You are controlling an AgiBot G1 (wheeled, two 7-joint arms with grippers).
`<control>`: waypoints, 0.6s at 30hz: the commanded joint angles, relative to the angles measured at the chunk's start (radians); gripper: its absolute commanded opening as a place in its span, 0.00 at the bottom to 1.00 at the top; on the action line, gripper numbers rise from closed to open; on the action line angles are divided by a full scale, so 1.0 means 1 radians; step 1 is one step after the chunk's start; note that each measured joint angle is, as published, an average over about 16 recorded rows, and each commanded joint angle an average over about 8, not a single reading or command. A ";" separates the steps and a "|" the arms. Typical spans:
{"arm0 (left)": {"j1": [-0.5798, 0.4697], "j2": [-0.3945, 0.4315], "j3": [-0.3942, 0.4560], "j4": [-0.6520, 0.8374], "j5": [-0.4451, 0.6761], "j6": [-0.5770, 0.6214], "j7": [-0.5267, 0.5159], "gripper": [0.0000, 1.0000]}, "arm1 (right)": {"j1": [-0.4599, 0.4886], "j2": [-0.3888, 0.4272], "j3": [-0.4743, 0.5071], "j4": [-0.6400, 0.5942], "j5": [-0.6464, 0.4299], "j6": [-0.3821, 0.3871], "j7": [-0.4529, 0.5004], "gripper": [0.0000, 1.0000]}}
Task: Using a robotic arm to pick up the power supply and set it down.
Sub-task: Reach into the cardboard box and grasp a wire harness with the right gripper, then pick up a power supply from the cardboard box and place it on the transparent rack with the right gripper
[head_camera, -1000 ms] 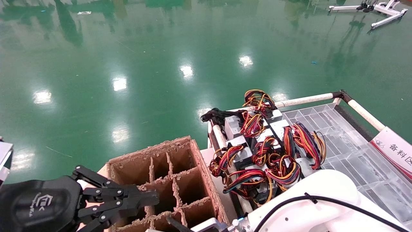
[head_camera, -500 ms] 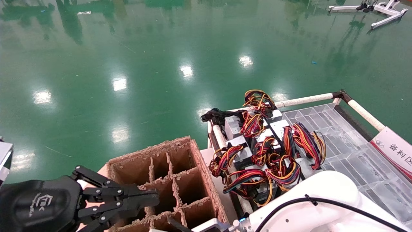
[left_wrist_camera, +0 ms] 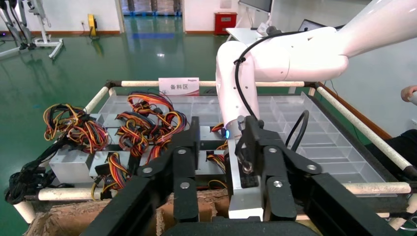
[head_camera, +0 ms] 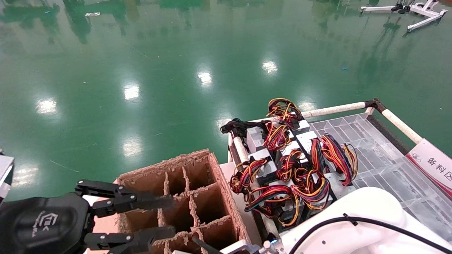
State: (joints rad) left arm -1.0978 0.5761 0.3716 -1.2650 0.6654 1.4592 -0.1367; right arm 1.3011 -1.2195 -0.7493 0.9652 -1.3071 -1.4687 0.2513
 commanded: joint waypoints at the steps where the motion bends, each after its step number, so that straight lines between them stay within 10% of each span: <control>1: 0.000 0.000 0.000 0.000 0.000 0.000 0.000 1.00 | -0.003 0.002 0.002 0.001 0.007 -0.004 0.002 0.00; 18: 0.000 0.000 0.000 0.000 0.000 0.000 0.000 1.00 | -0.105 0.182 0.212 0.056 0.359 -0.054 -0.029 0.00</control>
State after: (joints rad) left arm -1.0979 0.5761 0.3717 -1.2650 0.6653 1.4591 -0.1366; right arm 1.2031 -1.0410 -0.5445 1.0226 -0.9635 -1.5196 0.2245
